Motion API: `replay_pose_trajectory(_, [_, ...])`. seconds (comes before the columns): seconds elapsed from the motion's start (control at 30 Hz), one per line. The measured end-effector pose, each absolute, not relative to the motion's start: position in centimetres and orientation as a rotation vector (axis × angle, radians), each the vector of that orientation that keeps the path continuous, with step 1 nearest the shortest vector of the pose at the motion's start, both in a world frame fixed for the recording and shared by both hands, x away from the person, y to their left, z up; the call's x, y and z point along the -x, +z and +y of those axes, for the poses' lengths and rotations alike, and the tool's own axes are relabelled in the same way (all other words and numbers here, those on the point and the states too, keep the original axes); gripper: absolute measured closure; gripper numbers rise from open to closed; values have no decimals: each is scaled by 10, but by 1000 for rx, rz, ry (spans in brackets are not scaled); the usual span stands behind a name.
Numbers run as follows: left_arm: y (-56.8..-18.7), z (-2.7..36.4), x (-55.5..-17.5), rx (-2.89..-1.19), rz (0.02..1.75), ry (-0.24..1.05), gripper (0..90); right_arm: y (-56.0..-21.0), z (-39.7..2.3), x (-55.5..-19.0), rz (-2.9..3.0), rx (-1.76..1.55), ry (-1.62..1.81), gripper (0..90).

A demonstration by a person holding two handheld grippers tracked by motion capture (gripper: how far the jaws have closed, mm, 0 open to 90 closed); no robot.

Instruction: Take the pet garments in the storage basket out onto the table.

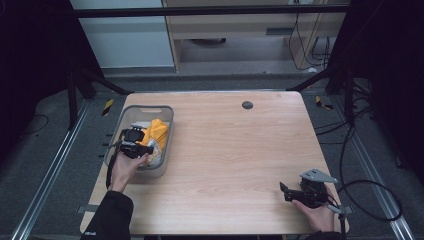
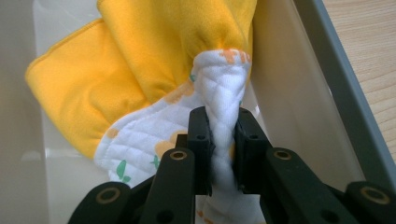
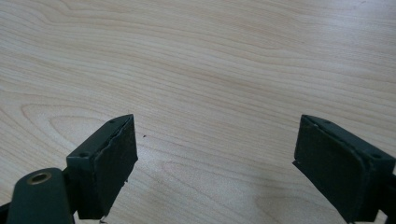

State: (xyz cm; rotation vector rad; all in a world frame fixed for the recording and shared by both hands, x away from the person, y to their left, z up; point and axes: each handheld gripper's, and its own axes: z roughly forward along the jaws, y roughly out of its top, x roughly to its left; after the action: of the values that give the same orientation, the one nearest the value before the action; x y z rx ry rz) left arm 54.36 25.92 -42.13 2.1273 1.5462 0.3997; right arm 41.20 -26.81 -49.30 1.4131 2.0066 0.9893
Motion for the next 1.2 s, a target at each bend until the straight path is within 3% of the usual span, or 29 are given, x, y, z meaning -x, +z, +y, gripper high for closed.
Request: replay_pose_trajectory(1.2, [-359,278,-517,-2057,1441,496,819,-493,-268,-411,2003,-1412,988,130])
